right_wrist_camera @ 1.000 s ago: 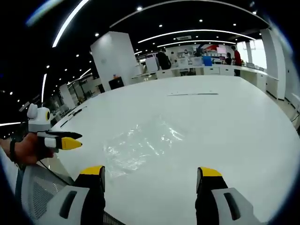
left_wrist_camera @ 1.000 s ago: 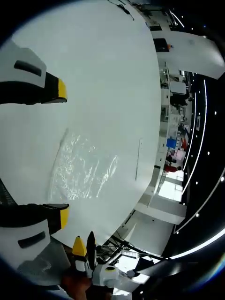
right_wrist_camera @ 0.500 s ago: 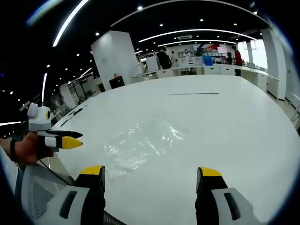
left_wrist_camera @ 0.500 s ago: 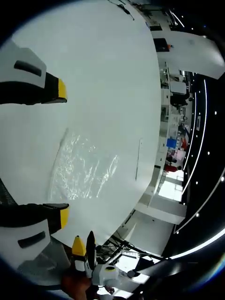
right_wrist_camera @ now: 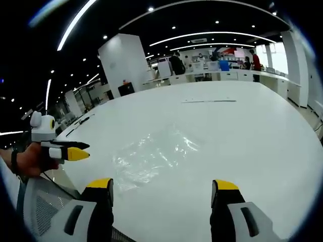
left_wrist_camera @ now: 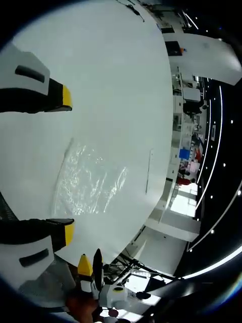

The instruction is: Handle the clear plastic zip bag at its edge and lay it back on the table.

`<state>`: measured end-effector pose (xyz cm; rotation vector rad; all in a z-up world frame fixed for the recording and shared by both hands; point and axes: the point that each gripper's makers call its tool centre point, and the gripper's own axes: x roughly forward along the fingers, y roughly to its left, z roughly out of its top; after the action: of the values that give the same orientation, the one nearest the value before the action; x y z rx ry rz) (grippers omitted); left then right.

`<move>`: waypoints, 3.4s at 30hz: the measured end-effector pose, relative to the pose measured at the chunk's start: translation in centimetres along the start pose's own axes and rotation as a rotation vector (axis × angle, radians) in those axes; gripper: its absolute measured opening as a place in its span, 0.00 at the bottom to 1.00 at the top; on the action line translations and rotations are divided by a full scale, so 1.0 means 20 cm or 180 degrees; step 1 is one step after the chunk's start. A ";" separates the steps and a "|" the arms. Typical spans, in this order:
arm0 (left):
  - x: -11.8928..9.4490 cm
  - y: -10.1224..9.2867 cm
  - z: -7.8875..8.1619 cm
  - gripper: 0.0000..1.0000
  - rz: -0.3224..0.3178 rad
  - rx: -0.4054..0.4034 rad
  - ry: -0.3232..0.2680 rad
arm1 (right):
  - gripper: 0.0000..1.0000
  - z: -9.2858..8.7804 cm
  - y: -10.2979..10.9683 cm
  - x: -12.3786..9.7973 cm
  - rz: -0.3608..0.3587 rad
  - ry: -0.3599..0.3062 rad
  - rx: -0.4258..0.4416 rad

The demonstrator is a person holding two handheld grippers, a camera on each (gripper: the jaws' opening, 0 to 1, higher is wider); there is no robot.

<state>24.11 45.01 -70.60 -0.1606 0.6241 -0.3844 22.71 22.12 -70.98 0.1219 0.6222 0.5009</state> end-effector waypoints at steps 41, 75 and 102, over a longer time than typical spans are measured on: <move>-0.01 0.01 0.00 0.86 0.0038 -0.0014 0.0030 | 0.78 -0.02 0.07 0.06 0.0172 0.0109 -0.0097; -0.01 0.03 -0.01 0.85 0.0052 -0.0055 0.0022 | 0.77 -0.07 0.30 0.24 0.0602 0.0417 -0.0530; -0.02 0.03 0.00 0.84 0.0058 -0.0100 -0.0019 | 0.75 -0.05 0.43 0.41 0.0848 0.0619 -0.0947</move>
<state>23.99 45.70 -70.45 -0.1857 0.6255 -0.3565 24.34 33.61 -73.93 -0.1295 0.7178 0.8647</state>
